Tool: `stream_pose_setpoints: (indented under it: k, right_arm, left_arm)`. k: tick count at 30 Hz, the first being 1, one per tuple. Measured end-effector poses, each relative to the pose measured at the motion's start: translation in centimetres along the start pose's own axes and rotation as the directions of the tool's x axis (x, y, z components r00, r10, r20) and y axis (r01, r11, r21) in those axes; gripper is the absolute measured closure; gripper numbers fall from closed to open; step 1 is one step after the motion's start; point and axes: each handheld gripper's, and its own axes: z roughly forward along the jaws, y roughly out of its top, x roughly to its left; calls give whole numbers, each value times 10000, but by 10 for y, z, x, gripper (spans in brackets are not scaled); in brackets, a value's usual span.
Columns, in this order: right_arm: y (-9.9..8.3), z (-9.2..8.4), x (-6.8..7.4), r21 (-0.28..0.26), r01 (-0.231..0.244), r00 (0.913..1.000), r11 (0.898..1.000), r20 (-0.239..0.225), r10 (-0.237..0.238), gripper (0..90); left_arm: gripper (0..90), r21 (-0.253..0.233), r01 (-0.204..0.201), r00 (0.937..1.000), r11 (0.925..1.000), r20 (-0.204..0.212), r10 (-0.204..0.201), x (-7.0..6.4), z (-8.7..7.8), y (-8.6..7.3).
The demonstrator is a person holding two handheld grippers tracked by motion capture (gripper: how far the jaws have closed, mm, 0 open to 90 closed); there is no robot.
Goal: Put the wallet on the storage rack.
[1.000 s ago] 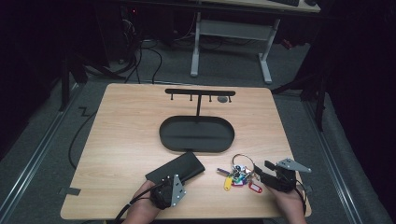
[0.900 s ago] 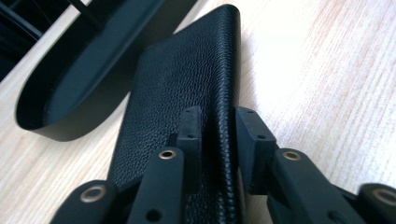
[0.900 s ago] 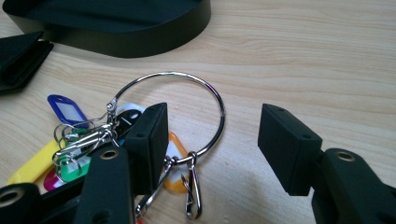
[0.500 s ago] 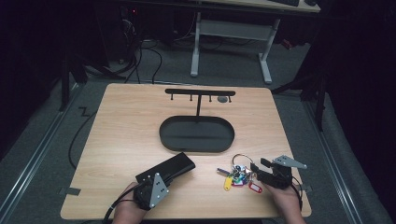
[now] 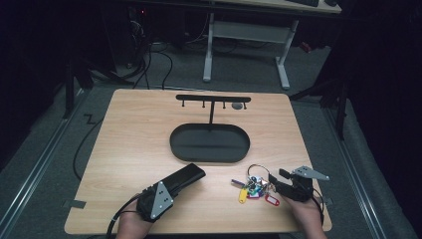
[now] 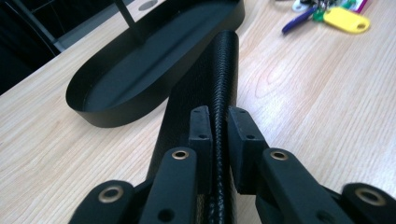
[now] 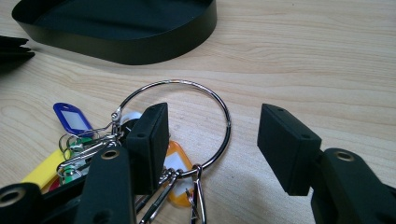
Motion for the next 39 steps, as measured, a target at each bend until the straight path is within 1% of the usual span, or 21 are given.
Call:
stream_pose_setpoints:
  k: [4, 7, 10, 13, 14, 16, 18, 19, 21, 22, 26, 27, 28, 29, 33, 35, 39]
  right_arm:
    - [0, -1, -2, -20, -60, 10000, 10000, -15, 60, 440]
    - [0, -1, -2, -51, -48, 10000, 10000, -24, 48, 441]
    - [0, -1, -2, 6, -53, 10000, 10000, -29, 54, 441]
    - [0, 0, -2, 16, 9, 10000, 10000, -35, -9, 441]
    - [0, 0, -2, 19, 19, 10000, 10000, -37, -19, 441]
    - [0, 0, -2, 34, -32, 10000, 10000, -45, 32, 442]
    - [0, 0, -2, 19, -8, 10000, 10000, -43, 8, 442]
    - [0, 0, -2, 19, -10, 10000, 10000, -43, 10, 442]
    - [0, -1, -2, 11, -37, 10000, 10000, -39, 37, 442]
    - [0, -1, -3, 8, -47, 10000, 10000, -44, 47, 442]
    - [0, -1, -3, 9, -57, 10000, 10000, -42, 57, 443]
    - [0, -1, -3, 11, -55, 10000, 10000, -41, 55, 443]
    - [0, -1, -3, 8, -56, 10000, 10000, -41, 56, 443]
    - [0, -1, -3, 2, -63, 10000, 10000, -40, 63, 443]
    - [0, -1, -4, 24, -65, 10000, 10000, -45, 65, 443]
    - [0, -1, -3, 30, -56, 10000, 10000, -44, 56, 443]
    - [0, 0, -3, 62, -37, 10000, 10000, -60, 38, 443]
  left_arm:
    - [816, -139, 277, 9996, 9995, 32, -276, 5, -5, 2]
    - [818, -299, 698, 9976, 9971, 18, -698, 12, -11, 3]
    - [821, -491, 1115, 9937, 9925, -5, -1117, 20, -17, 1]
    - [822, -667, 1515, 9884, 9862, 3, -1518, 27, -23, -1]
    - [823, -685, 1576, 9874, 9851, -46, -1583, 28, -24, -1]
    - [825, -781, 1809, 9834, 9804, -29, -1816, 31, -27, -1]
    - [826, -867, 1930, 9812, 9774, 75, -1930, 32, -29, -1]
    - [826, -915, 2047, 9788, 9745, 184, -2039, 33, -30, 0]
    - [827, -922, 2233, 9744, 9704, 476, -2197, 34, -33, 1]
    - [827, -851, 2352, 9710, 9682, 656, -2301, 34, -33, 1]
    - [827, -631, 2456, 9652, 9673, 1088, -2380, 30, -30, 2]
    - [826, -621, 2460, 9647, 9673, 1126, -2381, 29, -29, 2]
    - [826, -529, 2419, 9653, 9689, 1140, -2348, 28, -27, 2]
    - [825, -597, 2425, 9651, 9683, 1167, -2345, 28, -26, 1]
    - [806, -762, 2723, 9566, 9592, 1290, -2613, 31, -24, -3]
    - [790, -805, 2849, 9533, 9552, 1282, -2735, 33, -24, -5]
    - [761, -844, 2893, 9533, 9535, 1158, -2790, 34, -25, -6]
